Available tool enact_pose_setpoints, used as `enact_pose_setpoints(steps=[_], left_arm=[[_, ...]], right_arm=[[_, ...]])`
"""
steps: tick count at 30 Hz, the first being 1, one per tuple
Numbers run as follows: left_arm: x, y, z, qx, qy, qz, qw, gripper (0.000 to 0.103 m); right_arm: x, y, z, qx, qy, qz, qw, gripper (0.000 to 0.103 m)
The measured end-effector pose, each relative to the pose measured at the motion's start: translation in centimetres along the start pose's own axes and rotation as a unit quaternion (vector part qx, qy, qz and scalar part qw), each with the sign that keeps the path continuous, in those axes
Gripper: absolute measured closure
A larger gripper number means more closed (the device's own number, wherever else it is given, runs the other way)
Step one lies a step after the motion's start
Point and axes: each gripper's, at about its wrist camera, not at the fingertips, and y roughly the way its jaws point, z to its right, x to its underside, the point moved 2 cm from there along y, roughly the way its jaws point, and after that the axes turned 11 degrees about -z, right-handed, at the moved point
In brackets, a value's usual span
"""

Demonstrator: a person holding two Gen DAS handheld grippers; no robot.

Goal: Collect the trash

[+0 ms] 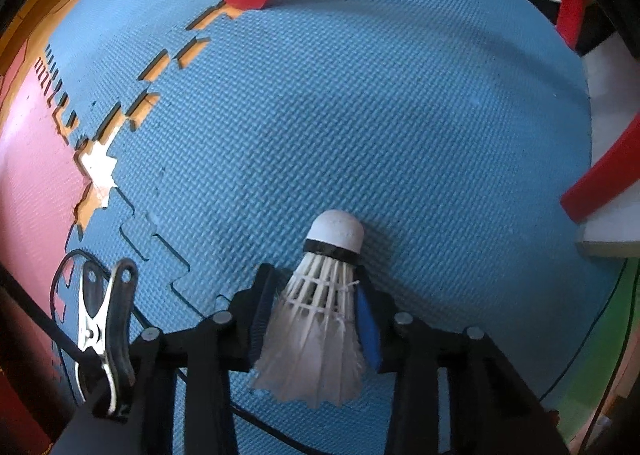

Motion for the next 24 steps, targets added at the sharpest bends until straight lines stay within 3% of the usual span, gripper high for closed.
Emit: enact_pose_setpoints(steps=[8,13,24], left_arm=[[1.0,-2.3,1.1,0.012,0.002,0.018,0.9998,0.068],[1.8,-5.5,-0.3,0.036,-0.029,0.033,0.9984,0.068],[5.6,-18.7,-5.1,0.08,-0.117,0.071,0.9874,0.068]], right_arm=[[0.2,0.1,-0.1,0.005,0.003,-0.007,1.0,0.038],[0.4,0.0,-0.1,0.014,0.003,-0.007,1.0,0.038],[1.5,-3.6,-2.5,0.051,-0.017,0.02,0.998,0.038]])
